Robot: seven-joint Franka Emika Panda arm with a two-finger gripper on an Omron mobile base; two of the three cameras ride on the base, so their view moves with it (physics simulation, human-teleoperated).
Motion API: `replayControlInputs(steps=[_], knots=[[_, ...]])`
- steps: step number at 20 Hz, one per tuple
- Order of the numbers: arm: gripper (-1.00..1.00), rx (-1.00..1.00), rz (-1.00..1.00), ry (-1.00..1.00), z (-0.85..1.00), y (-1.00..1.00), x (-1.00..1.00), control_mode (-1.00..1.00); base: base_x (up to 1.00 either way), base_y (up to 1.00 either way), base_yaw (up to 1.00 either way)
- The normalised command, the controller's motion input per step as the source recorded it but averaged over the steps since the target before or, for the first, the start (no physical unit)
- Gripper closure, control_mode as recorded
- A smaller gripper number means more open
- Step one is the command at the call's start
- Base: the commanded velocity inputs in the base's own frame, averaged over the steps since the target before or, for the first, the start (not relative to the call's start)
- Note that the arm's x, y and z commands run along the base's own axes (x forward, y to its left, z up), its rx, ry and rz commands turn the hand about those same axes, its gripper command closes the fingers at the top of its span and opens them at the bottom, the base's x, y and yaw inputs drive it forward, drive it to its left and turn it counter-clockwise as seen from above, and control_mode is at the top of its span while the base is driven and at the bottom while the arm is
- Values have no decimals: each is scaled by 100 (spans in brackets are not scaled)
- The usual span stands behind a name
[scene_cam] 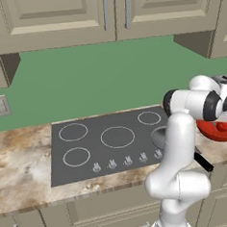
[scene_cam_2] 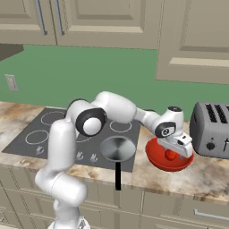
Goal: Place the steak on the plate and place the tomato on the same plate.
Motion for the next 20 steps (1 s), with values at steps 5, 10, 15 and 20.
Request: replayControlInputs(steps=[5, 10, 15, 20], knots=[[-100, 0, -6, 8, -21, 2, -3, -100, 0, 0, 0], [-100, 0, -5, 4, -25, 15, 0, -100, 0, 0, 0], [100, 0, -7, 4, -22, 27, -7, -100, 0, 0, 0], [100, 1, -12, 2, -20, 27, -25, -100, 0, 0, 0]])
